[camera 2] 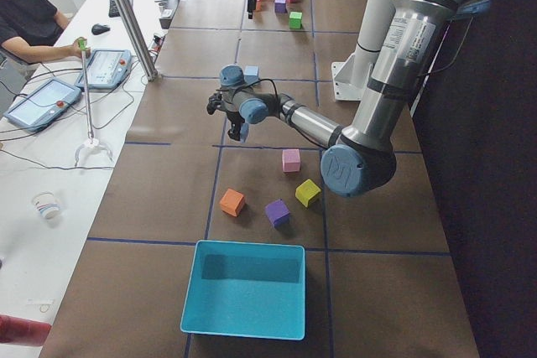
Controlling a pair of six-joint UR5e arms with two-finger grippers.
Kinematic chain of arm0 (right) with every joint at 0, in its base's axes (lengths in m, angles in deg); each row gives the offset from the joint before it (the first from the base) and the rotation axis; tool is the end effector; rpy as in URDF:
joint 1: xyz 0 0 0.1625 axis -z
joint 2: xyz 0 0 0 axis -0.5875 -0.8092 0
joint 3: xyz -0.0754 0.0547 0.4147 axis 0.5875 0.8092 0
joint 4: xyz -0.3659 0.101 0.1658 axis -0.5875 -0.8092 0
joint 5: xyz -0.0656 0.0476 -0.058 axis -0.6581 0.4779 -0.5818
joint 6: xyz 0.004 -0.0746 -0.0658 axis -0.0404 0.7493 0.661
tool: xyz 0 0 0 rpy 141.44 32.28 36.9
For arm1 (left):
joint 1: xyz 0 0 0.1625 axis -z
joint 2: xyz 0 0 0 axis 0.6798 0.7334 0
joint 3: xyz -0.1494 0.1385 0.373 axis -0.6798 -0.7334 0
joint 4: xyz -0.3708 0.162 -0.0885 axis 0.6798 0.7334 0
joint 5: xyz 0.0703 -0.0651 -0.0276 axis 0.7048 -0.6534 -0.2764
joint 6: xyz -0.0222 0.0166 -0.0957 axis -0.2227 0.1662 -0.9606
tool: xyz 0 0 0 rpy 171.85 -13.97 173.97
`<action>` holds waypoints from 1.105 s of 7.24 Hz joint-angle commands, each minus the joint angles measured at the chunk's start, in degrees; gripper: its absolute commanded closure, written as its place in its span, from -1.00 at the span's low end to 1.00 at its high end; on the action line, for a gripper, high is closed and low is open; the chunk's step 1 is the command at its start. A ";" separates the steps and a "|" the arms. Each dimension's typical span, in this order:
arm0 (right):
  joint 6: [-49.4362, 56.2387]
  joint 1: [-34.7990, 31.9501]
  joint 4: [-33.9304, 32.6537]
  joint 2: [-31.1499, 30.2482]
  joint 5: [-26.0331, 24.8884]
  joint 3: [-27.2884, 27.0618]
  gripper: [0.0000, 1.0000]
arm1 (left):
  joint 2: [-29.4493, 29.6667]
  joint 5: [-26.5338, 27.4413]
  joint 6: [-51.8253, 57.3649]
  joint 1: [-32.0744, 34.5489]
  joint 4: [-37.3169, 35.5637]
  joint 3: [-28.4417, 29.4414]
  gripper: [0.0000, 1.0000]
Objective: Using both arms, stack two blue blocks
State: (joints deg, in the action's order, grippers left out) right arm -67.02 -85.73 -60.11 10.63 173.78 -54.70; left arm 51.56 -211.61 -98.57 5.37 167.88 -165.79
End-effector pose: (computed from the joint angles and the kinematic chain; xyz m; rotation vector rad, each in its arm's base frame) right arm -0.3227 -0.5118 0.2996 0.0634 -0.8491 0.1540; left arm 0.3766 -0.5389 0.3893 0.1333 0.8829 0.1712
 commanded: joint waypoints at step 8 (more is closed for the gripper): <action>14.66 -8.35 -0.03 -7.64 5.92 -0.55 -1.00 | 34.57 11.60 -15.55 -14.26 -23.29 14.76 0.84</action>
State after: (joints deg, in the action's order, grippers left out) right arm -52.38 -94.07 -60.15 3.00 179.77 -55.25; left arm 84.41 -200.02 -113.92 -7.66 145.61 -152.81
